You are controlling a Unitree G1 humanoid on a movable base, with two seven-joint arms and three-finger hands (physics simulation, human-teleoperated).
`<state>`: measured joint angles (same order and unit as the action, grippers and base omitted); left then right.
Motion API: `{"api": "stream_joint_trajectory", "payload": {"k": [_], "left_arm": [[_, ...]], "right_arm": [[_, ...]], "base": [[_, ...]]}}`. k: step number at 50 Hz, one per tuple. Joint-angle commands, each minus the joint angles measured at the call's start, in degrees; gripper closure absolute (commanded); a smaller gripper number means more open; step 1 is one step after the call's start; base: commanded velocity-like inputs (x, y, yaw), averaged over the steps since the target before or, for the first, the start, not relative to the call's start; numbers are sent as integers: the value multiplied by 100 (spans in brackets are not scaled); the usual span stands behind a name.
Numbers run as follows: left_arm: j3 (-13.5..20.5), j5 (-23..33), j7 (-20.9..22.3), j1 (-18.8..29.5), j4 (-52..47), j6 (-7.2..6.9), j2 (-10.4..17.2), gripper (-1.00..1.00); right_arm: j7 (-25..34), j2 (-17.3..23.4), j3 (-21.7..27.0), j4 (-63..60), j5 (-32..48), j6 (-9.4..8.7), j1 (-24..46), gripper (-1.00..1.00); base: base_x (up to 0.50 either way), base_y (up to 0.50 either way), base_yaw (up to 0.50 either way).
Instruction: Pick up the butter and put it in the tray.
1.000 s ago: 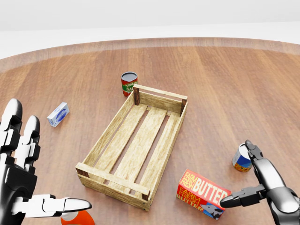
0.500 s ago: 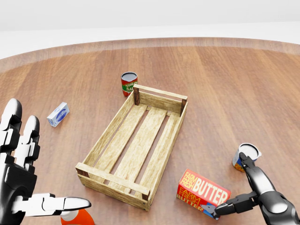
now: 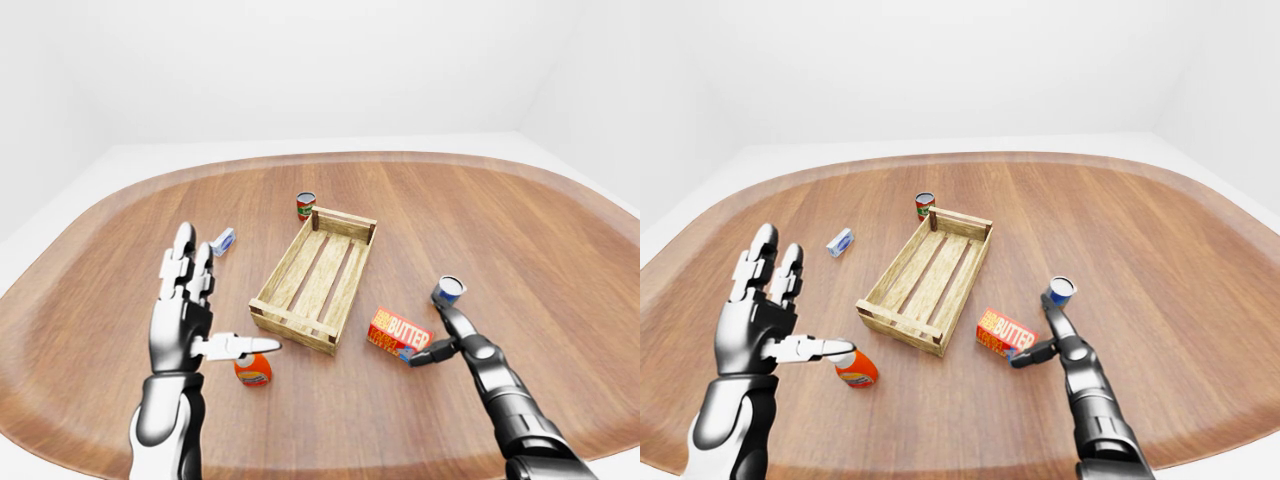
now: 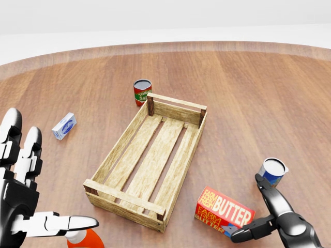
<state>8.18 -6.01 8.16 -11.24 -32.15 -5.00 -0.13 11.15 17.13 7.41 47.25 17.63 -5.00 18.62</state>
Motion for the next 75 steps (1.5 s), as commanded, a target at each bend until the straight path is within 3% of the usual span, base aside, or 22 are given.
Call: {"api": "stream_joint_trajectory", "payload": {"k": [1,54,55,56,57,58,75], "left_arm": [[27,-10,1,16,29,0,1,-100],[42,-7,21,-5,-46,0,-6,-100],[41,-7,18,-2,-56,0,-5,-100],[39,-5,18,-3,-54,0,-5,-100],[38,-2,15,6,-30,0,-5,-100],[38,-1,15,8,-22,0,-5,-100],[44,-2,-12,14,-35,0,-3,-100]], "right_arm": [[-31,-24,-69,434,12,0,106,-100],[-55,-88,-237,999,69,0,456,-100],[-45,-81,-230,1013,61,0,469,-88],[-35,-78,-224,1000,52,0,478,-29],[7,-75,-204,852,21,0,441,51],[13,-79,-204,792,22,0,421,100],[29,-114,-194,567,49,0,311,100]], "base": [[0,0,0],[0,0,0],[0,0,0],[0,0,0],[0,0,0],[0,0,0],[0,0,0]]}}
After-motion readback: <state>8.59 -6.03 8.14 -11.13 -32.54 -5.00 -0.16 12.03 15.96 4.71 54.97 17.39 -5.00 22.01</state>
